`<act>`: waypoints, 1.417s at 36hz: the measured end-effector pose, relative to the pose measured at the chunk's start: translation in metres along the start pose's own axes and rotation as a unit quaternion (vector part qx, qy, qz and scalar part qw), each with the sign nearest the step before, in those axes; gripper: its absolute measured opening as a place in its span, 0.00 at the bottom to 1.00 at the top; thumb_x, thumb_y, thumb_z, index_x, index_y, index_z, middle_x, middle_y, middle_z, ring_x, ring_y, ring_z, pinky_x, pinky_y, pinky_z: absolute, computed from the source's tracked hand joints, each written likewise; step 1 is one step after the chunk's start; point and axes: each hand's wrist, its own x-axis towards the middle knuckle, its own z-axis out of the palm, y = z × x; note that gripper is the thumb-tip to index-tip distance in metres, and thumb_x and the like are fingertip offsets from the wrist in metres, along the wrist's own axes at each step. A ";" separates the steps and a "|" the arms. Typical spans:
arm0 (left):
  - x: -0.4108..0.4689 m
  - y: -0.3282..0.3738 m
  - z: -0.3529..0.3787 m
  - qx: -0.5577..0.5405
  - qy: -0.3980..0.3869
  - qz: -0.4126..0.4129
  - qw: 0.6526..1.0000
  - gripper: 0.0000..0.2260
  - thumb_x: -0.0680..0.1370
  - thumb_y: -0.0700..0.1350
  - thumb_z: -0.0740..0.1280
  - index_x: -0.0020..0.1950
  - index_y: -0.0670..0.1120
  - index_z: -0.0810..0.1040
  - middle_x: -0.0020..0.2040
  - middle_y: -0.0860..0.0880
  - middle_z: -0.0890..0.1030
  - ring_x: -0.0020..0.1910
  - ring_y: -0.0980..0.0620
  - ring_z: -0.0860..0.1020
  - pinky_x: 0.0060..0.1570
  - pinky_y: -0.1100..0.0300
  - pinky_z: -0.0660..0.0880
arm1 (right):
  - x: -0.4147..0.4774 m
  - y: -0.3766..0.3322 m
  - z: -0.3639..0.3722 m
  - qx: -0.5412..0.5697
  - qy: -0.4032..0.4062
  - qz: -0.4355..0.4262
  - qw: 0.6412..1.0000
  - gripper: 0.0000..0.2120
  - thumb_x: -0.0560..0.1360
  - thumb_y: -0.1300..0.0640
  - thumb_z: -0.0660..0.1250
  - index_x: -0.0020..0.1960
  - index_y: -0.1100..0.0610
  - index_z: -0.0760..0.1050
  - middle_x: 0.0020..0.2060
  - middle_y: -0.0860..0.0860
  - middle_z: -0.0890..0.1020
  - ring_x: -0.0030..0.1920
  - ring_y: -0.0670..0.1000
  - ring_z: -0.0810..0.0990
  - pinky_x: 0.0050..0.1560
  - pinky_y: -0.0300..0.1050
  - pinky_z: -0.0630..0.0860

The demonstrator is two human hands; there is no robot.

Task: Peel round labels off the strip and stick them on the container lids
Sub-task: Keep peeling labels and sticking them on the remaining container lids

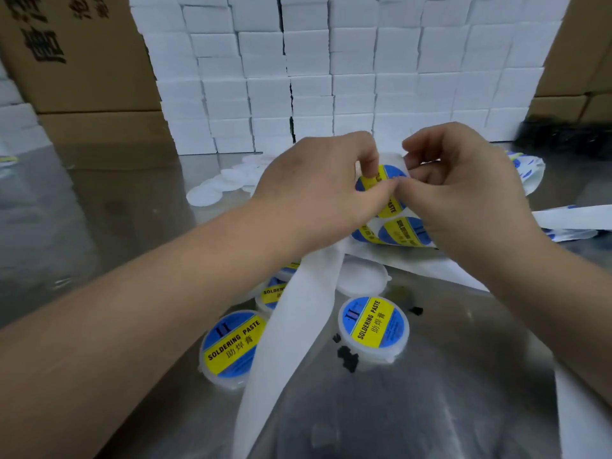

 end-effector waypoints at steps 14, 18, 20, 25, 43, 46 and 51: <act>-0.006 0.001 0.005 0.103 -0.042 0.076 0.991 0.13 0.72 0.60 0.60 0.54 0.59 0.75 0.32 0.57 0.65 0.36 0.56 0.66 0.29 0.65 0.58 | 0.002 0.003 0.001 0.006 0.012 0.068 0.998 0.11 0.71 0.51 0.69 0.40 0.47 0.66 0.32 0.45 0.82 0.36 0.46 0.81 0.39 0.48 0.78; -0.007 0.000 0.006 0.123 -0.050 0.069 0.989 0.10 0.72 0.61 0.59 0.37 0.57 0.66 0.33 0.56 0.66 0.33 0.55 0.66 0.28 0.63 0.56 | 0.000 0.001 0.002 -0.018 -0.002 0.044 0.999 0.11 0.72 0.50 0.68 0.40 0.46 0.64 0.31 0.45 0.82 0.32 0.41 0.77 0.33 0.38 0.71; -0.007 -0.002 0.008 0.128 -0.050 0.068 0.988 0.13 0.74 0.59 0.59 0.32 0.56 0.63 0.33 0.55 0.66 0.31 0.58 0.64 0.28 0.62 0.56 | -0.002 0.001 0.002 0.007 -0.017 0.035 0.999 0.10 0.72 0.51 0.67 0.40 0.46 0.65 0.33 0.43 0.82 0.31 0.40 0.77 0.32 0.34 0.71; -0.003 -0.011 0.007 0.098 -0.042 0.035 0.994 0.09 0.75 0.54 0.59 0.41 0.51 0.74 0.32 0.52 0.70 0.33 0.54 0.68 0.27 0.60 0.57 | -0.004 0.003 0.004 0.076 -0.082 -0.003 0.994 0.16 0.72 0.65 0.64 0.44 0.44 0.65 0.40 0.43 0.78 0.40 0.42 0.77 0.43 0.37 0.74; -0.002 -0.009 0.008 -0.014 -0.050 -0.026 0.998 0.06 0.71 0.57 0.66 0.44 0.58 0.72 0.39 0.58 0.76 0.39 0.59 0.72 0.35 0.67 0.66 | -0.004 0.006 0.004 0.008 -0.114 -0.048 0.992 0.22 0.72 0.69 0.63 0.46 0.40 0.65 0.38 0.42 0.79 0.41 0.43 0.79 0.46 0.40 0.75; -0.002 -0.010 0.007 -0.045 -0.061 -0.038 0.996 0.06 0.71 0.58 0.65 0.42 0.59 0.75 0.38 0.60 0.77 0.36 0.67 0.71 0.31 0.73 0.64 | -0.004 0.006 0.003 0.007 -0.116 -0.052 0.992 0.23 0.72 0.69 0.63 0.47 0.40 0.65 0.38 0.43 0.80 0.41 0.44 0.79 0.46 0.40 0.75; 0.000 -0.012 0.006 -0.057 -0.077 -0.049 0.994 0.05 0.72 0.59 0.65 0.41 0.60 0.76 0.34 0.58 0.76 0.32 0.65 0.71 0.30 0.69 0.64 | -0.003 0.007 0.003 -0.004 -0.120 -0.047 0.992 0.24 0.73 0.68 0.63 0.48 0.37 0.65 0.40 0.38 0.79 0.40 0.41 0.79 0.46 0.40 0.76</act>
